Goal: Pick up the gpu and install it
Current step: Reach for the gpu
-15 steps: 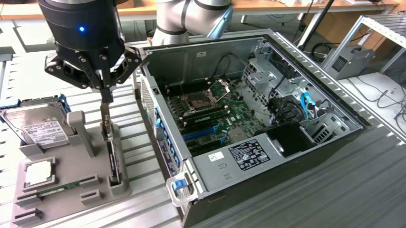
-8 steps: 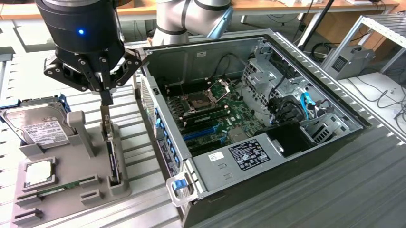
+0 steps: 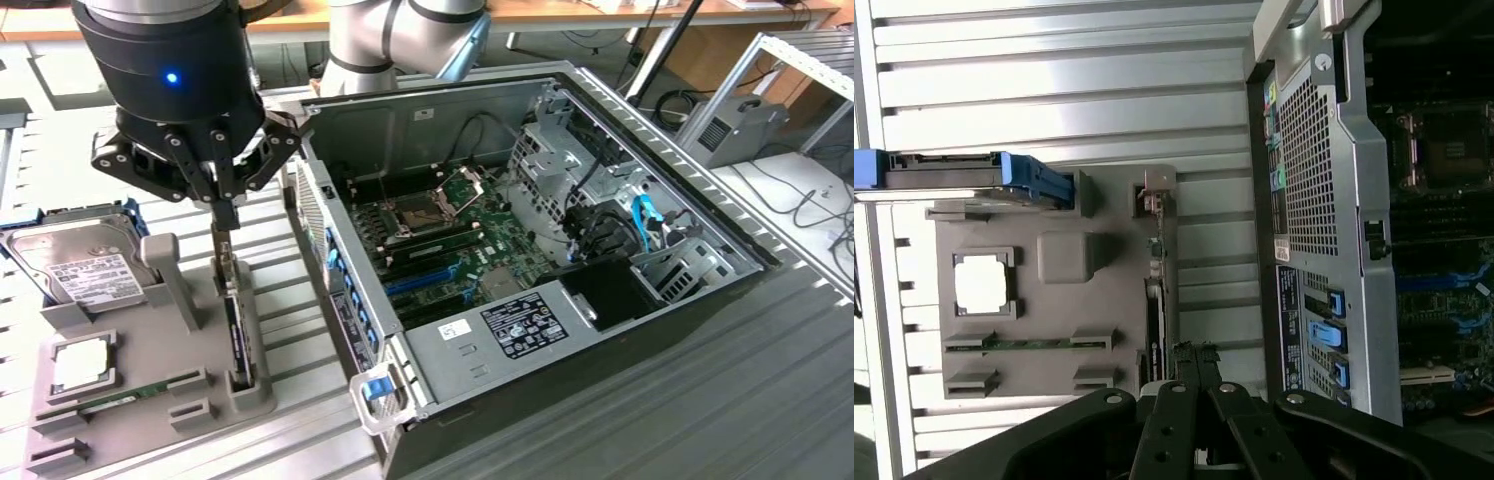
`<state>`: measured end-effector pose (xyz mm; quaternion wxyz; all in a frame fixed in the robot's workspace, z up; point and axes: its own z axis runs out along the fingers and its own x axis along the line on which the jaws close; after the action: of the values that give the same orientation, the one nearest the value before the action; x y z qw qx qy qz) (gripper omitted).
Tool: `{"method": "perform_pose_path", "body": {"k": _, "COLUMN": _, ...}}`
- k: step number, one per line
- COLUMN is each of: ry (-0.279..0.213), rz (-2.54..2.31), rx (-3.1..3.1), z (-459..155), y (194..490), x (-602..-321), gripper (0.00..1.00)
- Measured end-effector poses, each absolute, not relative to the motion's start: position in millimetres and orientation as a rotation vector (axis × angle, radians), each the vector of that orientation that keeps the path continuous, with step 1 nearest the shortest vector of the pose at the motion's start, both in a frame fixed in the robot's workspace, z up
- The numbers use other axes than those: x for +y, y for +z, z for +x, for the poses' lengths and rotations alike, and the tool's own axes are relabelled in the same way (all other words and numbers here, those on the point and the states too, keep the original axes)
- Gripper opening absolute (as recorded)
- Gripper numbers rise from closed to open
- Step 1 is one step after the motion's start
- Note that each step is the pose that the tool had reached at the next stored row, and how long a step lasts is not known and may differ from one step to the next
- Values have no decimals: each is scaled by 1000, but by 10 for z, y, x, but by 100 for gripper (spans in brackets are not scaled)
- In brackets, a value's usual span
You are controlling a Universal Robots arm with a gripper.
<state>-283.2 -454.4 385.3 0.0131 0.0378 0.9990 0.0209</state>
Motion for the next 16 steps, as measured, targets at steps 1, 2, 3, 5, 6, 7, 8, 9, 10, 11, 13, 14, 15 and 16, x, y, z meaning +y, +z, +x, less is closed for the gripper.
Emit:
{"method": "perform_pose_path", "body": {"k": 1, "ry": 65, "rz": 118, "rx": 3113, "z": -2833, "y": 3853, "x": -4552, "gripper": 11}}
{"method": "perform_pose_path", "body": {"k": 2, "ry": 65, "rz": 118, "rx": 3113, "z": -2833, "y": 3853, "x": -4560, "gripper": 11}}
{"method": "perform_pose_path", "body": {"k": 3, "ry": 65, "rz": 118, "rx": 3112, "z": -2833, "y": 3852, "x": -4567, "gripper": 11}}
{"method": "perform_pose_path", "body": {"k": 5, "ry": 65, "rz": 118, "rx": 3112, "z": -2834, "y": 3851, "x": -4585, "gripper": 11}}
{"method": "perform_pose_path", "body": {"k": 6, "ry": 65, "rz": 118, "rx": 3112, "z": -2834, "y": 3850, "x": -4595, "gripper": 11}}
{"method": "perform_pose_path", "body": {"k": 7, "ry": 65, "rz": 118, "rx": 3112, "z": -2834, "y": 3850, "x": -4603, "gripper": 11}}
{"method": "perform_pose_path", "body": {"k": 8, "ry": 65, "rz": 118, "rx": 3113, "z": -2834, "y": 3849, "x": -4611, "gripper": 11}}
{"method": "perform_pose_path", "body": {"k": 9, "ry": 65, "rz": 118, "rx": 3112, "z": -2835, "y": 3849, "x": -4620, "gripper": 11}}
{"method": "perform_pose_path", "body": {"k": 10, "ry": 65, "rz": 118, "rx": 3112, "z": -2835, "y": 3848, "x": -4628, "gripper": 11}}
{"method": "perform_pose_path", "body": {"k": 11, "ry": 65, "rz": 118, "rx": 3112, "z": -2835, "y": 3848, "x": -4636, "gripper": 11}}
{"method": "perform_pose_path", "body": {"k": 13, "ry": 65, "rz": 118, "rx": 3112, "z": -2835, "y": 3847, "x": -4652, "gripper": 11}}
{"method": "perform_pose_path", "body": {"k": 14, "ry": 65, "rz": 118, "rx": 3112, "z": -2835, "y": 3846, "x": -4664, "gripper": 11}}
{"method": "perform_pose_path", "body": {"k": 15, "ry": 65, "rz": 118, "rx": 3112, "z": -2835, "y": 3845, "x": -4677, "gripper": 11}}
{"method": "perform_pose_path", "body": {"k": 16, "ry": 65, "rz": 118, "rx": 3112, "z": -2835, "y": 3844, "x": -4686, "gripper": 11}}
